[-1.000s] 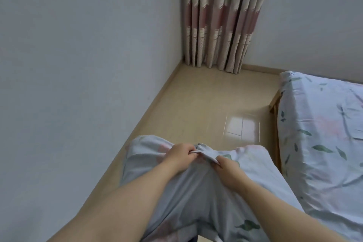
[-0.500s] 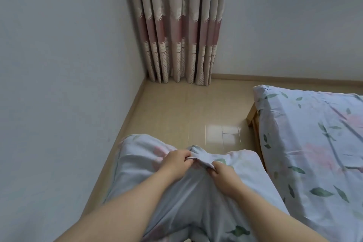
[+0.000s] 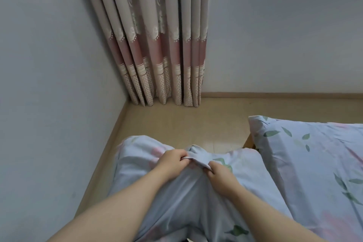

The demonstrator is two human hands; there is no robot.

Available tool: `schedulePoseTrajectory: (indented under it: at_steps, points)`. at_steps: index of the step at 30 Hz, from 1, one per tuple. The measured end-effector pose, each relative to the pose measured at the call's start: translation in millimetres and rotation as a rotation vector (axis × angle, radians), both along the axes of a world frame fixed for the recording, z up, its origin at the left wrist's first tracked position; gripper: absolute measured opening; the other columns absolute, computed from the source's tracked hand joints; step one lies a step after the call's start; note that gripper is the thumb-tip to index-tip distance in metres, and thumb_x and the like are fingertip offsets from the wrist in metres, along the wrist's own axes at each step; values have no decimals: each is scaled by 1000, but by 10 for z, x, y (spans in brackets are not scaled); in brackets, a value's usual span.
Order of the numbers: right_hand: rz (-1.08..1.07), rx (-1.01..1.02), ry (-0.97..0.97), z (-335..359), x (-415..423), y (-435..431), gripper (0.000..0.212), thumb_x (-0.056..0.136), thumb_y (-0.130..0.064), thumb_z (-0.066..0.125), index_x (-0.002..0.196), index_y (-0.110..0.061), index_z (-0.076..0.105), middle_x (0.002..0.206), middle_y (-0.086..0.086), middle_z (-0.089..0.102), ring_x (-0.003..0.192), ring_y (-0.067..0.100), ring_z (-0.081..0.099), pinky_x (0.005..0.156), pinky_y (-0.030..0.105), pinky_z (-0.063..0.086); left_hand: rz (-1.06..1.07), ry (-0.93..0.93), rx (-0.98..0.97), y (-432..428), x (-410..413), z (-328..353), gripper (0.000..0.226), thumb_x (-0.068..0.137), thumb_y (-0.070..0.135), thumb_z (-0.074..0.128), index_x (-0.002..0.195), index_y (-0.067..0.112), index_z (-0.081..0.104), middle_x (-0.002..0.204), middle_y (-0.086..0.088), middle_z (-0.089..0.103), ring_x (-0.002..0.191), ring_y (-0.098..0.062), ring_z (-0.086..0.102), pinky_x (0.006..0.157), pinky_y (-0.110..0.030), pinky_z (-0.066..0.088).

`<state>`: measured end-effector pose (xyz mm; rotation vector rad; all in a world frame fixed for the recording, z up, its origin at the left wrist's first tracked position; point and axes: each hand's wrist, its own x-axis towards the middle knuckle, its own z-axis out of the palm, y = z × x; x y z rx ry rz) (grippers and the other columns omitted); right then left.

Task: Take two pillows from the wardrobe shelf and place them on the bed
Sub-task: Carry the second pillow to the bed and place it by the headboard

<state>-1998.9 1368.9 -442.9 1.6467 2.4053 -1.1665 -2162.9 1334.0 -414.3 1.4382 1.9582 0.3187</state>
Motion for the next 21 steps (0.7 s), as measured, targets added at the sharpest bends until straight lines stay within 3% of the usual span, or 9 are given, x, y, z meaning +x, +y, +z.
schedulePoseTrajectory:
  at_steps: [4, 7, 10, 14, 17, 19, 21]
  points:
    - [-36, 13, -13, -11, -108, 877, 37, 95, -23, 37, 60, -23, 27, 70, -3, 43, 84, 21, 49, 79, 34, 40, -14, -44, 0, 945, -133, -119, 20, 88, 28, 48, 80, 17, 62, 93, -9, 68, 93, -25, 59, 84, -38, 45]
    - [-91, 3, -39, -45, -214, 1568, 36, 95, -24, 37, 60, -24, 29, 93, 13, 60, 97, 28, 56, 76, 35, 39, -45, -49, 10, 1703, -258, -215, 17, 88, 28, 49, 74, 25, 58, 88, -6, 67, 87, -21, 57, 81, -33, 44]
    - [-170, -4, -66, -73, -328, 2294, 35, 94, -24, 37, 60, -23, 30, 104, 17, 63, 99, 29, 57, 74, 35, 39, -124, -56, 3, 2555, -370, -261, 18, 89, 26, 50, 83, 15, 64, 97, -10, 69, 94, -25, 59, 76, -32, 41]
    - [-233, -10, -85, 25, -455, 3183, 22, 94, -23, 37, 73, -18, 41, 98, 14, 61, 90, 27, 53, 71, 34, 36, -208, -52, -12, 3602, -499, -180, 22, 89, 26, 49, 90, 11, 65, 99, -9, 69, 97, -25, 59, 82, -34, 44]
    - [-315, -23, -41, 2, -430, 3798, 20, 93, -21, 36, 81, -12, 50, 98, 13, 62, 83, 22, 48, 70, 33, 36, -282, -36, 0, 4321, -484, -149, 19, 90, 25, 48, 81, 16, 62, 96, -9, 69, 89, -23, 57, 79, -34, 43]
    - [-340, -44, -9, -19, -375, 4102, 22, 93, -21, 36, 81, -11, 51, 97, 12, 64, 86, 24, 53, 70, 32, 36, -331, -29, -1, 4672, -428, -120, 20, 90, 25, 47, 71, 23, 54, 93, -9, 68, 83, -20, 54, 78, -35, 43]
    - [-380, -71, 12, -61, -263, 4536, 24, 94, -20, 36, 71, -15, 44, 87, 7, 58, 85, 22, 50, 69, 31, 33, -386, -10, -8, 5184, -300, -141, 19, 89, 25, 46, 73, 22, 56, 94, -8, 68, 87, -22, 57, 80, -36, 45]
